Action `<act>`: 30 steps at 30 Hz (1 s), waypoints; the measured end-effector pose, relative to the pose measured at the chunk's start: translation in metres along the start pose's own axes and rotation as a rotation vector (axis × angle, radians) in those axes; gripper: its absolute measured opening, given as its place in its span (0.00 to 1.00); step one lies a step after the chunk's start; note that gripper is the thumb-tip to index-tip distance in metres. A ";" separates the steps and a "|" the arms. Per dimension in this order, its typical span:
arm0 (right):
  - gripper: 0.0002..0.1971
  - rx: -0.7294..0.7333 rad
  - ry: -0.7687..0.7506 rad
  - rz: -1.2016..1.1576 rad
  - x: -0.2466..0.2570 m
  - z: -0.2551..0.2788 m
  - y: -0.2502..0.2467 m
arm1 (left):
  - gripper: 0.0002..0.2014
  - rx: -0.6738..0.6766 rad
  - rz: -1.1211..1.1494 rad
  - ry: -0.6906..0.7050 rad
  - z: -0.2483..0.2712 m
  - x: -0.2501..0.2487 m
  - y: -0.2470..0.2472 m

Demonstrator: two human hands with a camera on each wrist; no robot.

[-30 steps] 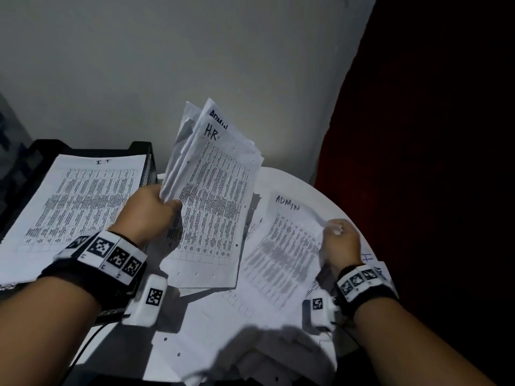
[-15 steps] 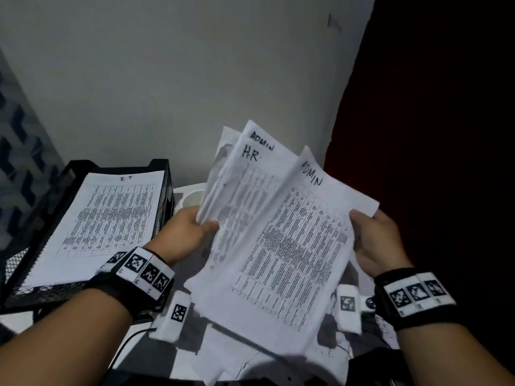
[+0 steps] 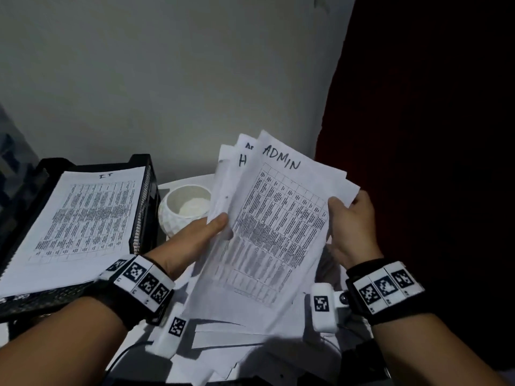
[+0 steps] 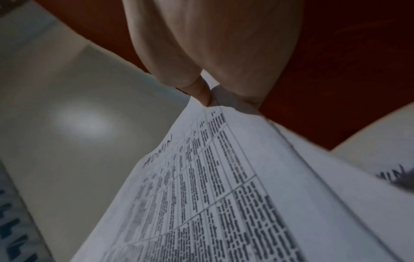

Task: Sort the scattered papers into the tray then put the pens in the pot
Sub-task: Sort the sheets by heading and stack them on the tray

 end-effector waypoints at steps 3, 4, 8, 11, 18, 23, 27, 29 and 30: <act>0.14 -0.009 -0.130 0.062 0.016 0.007 -0.001 | 0.26 0.083 0.023 0.023 0.002 -0.005 0.004; 0.13 -0.012 -0.153 0.066 0.019 0.009 -0.002 | 0.20 0.083 -0.085 0.052 0.002 -0.006 0.004; 0.16 -0.030 -0.176 -0.014 0.023 0.019 0.003 | 0.02 -0.167 -0.373 0.156 0.001 -0.007 -0.003; 0.21 0.056 -0.090 -0.036 0.008 0.032 0.011 | 0.07 -0.312 -0.218 0.194 0.006 -0.017 -0.006; 0.08 0.161 -0.056 0.069 -0.031 0.054 0.028 | 0.05 -0.339 -0.005 0.256 0.008 -0.025 -0.005; 0.14 0.185 -0.002 -0.059 -0.031 0.059 0.032 | 0.20 -0.321 0.050 0.301 0.008 -0.029 -0.007; 0.21 0.257 0.129 -0.053 -0.048 0.068 0.032 | 0.19 -0.360 0.037 0.224 0.001 -0.015 -0.012; 0.19 0.257 0.154 -0.073 -0.053 0.070 0.032 | 0.18 -0.363 0.092 0.174 0.000 -0.010 -0.012; 0.19 0.248 0.163 -0.090 -0.056 0.068 0.033 | 0.18 -0.358 0.122 0.166 0.000 -0.010 -0.012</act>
Point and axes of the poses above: each hand's wrist, its own z-axis away from the middle knuckle, its own y-axis out of the palm, x = y × z, the point moved 5 cm from there along -z, towards the middle knuckle, and after that the axes turned 3 degrees about -x, right-handed, at the moved point
